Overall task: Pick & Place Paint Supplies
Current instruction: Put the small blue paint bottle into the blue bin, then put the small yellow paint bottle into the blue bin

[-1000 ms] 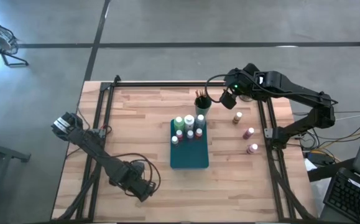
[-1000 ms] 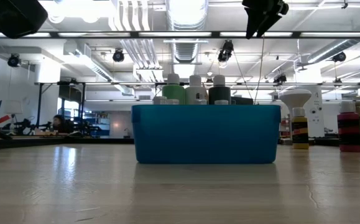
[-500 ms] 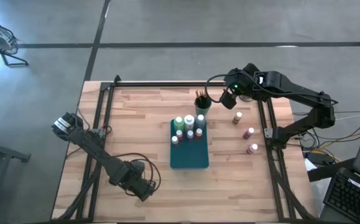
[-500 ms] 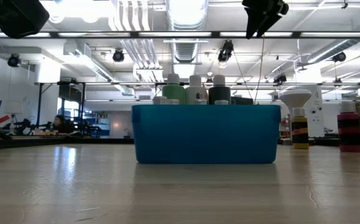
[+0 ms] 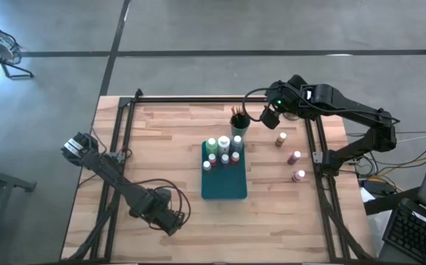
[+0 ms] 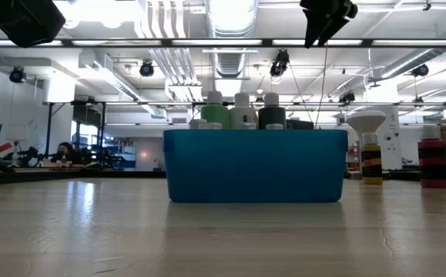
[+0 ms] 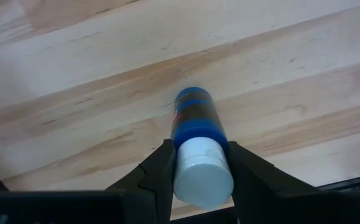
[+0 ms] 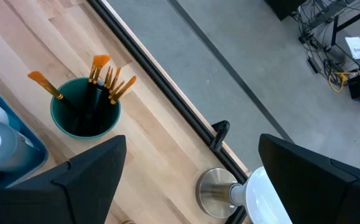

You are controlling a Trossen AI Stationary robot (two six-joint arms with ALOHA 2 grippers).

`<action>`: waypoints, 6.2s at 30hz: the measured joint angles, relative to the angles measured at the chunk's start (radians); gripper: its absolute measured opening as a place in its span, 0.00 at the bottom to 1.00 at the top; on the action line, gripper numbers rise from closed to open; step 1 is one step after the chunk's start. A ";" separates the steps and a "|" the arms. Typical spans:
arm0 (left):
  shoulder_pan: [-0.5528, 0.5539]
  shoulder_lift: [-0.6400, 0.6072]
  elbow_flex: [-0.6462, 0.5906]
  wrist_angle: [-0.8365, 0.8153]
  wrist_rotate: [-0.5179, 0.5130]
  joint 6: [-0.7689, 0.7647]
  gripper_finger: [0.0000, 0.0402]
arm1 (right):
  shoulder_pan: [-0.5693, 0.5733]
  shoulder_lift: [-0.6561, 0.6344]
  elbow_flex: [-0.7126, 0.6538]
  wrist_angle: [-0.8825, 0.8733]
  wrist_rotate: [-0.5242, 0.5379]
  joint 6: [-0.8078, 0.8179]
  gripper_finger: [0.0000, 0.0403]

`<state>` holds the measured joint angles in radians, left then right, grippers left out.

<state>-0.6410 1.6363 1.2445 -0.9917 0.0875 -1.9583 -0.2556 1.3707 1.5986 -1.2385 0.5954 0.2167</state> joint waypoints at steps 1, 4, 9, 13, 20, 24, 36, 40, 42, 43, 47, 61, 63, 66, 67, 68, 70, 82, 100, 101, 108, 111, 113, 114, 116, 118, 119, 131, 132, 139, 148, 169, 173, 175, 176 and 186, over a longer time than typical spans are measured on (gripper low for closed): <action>0.001 0.000 0.005 -0.005 0.000 0.000 0.31 | 0.000 0.000 0.000 0.000 0.000 0.000 0.90; 0.007 -0.001 0.019 -0.027 -0.004 0.000 0.31 | 0.000 0.000 0.000 0.000 0.000 0.000 0.90; 0.027 -0.001 0.046 -0.064 -0.024 0.014 0.31 | 0.000 0.000 0.000 0.000 0.000 0.000 0.90; 0.052 -0.001 0.054 -0.069 -0.027 0.042 0.31 | 0.000 0.000 0.000 0.000 0.000 0.000 0.90; 0.101 -0.001 0.093 -0.111 -0.020 0.127 0.31 | 0.000 0.000 0.000 0.000 0.000 0.000 0.90; 0.133 -0.003 0.136 -0.156 -0.020 0.197 0.31 | 0.000 0.000 0.000 0.001 0.000 0.000 0.90; 0.283 -0.003 0.268 -0.258 -0.027 0.466 0.31 | 0.000 0.000 0.000 0.003 0.000 0.000 0.90; 0.342 -0.003 0.317 -0.287 -0.037 0.531 0.31 | 0.000 0.000 0.000 0.003 0.000 0.000 0.90; 0.372 0.000 0.340 -0.288 -0.037 0.567 0.31 | 0.000 0.000 0.000 0.003 0.000 0.000 0.90; 0.388 0.003 0.349 -0.288 -0.037 0.586 0.31 | 0.000 0.000 0.000 0.003 0.000 0.000 0.90; 0.451 0.022 0.388 -0.280 -0.020 0.660 0.31 | 0.000 0.000 0.000 0.003 0.000 0.000 0.90; 0.557 0.236 0.660 -0.332 0.029 0.827 0.31 | 0.000 0.000 0.000 0.003 0.000 0.000 0.90; 0.562 0.259 0.684 -0.341 0.015 0.843 0.31 | 0.000 0.000 0.000 0.003 0.000 0.000 0.90; 0.575 0.292 0.707 -0.338 0.009 0.896 0.31 | 0.000 0.000 0.000 0.003 0.000 0.000 0.90; 0.578 0.304 0.713 -0.342 0.008 0.910 0.31 | 0.000 0.000 0.000 0.003 0.001 0.000 0.90; 0.580 0.312 0.715 -0.344 0.009 0.919 0.31 | 0.000 0.000 0.000 0.003 0.000 0.000 0.90; 0.583 0.329 0.715 -0.344 0.013 0.935 0.31 | 0.000 0.000 0.000 0.004 0.000 0.000 0.90; 0.586 0.405 0.715 -0.336 0.016 0.950 0.31 | 0.000 0.000 0.000 0.013 0.000 0.000 0.90; 0.585 0.476 0.713 -0.343 -0.003 0.883 0.31 | 0.000 0.000 0.000 0.018 0.000 0.000 0.90; 0.585 0.476 0.713 -0.344 -0.006 0.881 0.31 | 0.000 0.000 0.000 0.018 0.000 0.000 0.90; 0.585 0.476 0.698 -0.344 -0.015 0.865 0.31 | 0.000 0.000 0.000 0.019 0.000 0.000 0.90; 0.585 0.476 0.684 -0.337 -0.015 0.864 0.31 | 0.000 0.000 0.000 0.018 0.000 0.000 0.90; 0.585 0.476 0.681 -0.335 -0.013 0.861 0.31 | 0.000 0.000 0.000 0.019 0.000 0.000 0.90; 0.585 0.476 0.681 -0.334 -0.013 0.861 0.31 | 0.000 0.000 0.000 0.019 0.000 0.000 0.90; 0.585 0.476 0.680 -0.331 -0.011 0.861 0.31 | 0.000 0.000 0.000 0.019 0.000 0.000 0.90; 0.584 0.476 0.680 -0.321 -0.012 0.861 0.31 | 0.000 0.000 0.000 0.019 0.000 0.000 0.90; 0.584 0.476 0.680 -0.318 -0.014 0.861 0.31 | 0.000 0.000 0.000 0.019 0.000 0.000 0.90; 0.583 0.476 0.664 -0.292 -0.019 0.860 0.31 | 0.000 0.000 0.000 0.022 0.000 0.000 0.90; 0.583 0.476 0.663 -0.291 -0.019 0.860 0.31 | 0.000 0.000 0.000 0.022 0.000 0.000 0.90; 0.583 0.476 0.663 -0.284 -0.019 0.859 0.35 | 0.000 0.000 0.000 0.023 0.000 0.000 0.90; 0.583 0.474 0.663 -0.284 -0.020 0.855 0.37 | 0.000 0.000 0.000 0.023 0.000 0.000 0.90; 0.583 0.474 0.666 -0.288 -0.023 0.835 0.39 | 0.000 0.000 0.000 0.024 0.000 0.000 0.90; 0.583 0.474 0.667 -0.288 -0.023 0.835 0.46 | 0.000 0.000 0.000 0.024 0.000 0.000 0.90; 0.583 0.474 0.667 -0.288 -0.023 0.835 0.49 | 0.000 0.000 0.000 0.024 0.000 0.000 0.90; 0.583 0.474 0.667 -0.288 -0.022 0.835 0.50 | 0.000 0.000 0.000 0.024 0.000 0.000 0.90; 0.583 0.474 0.674 -0.293 -0.017 0.836 0.52 | 0.000 0.000 0.000 0.024 0.000 0.000 0.90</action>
<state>-0.0582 2.1105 1.9181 -1.2845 0.0705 -1.1225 -0.2554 1.3705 1.5986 -1.2144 0.5957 0.2169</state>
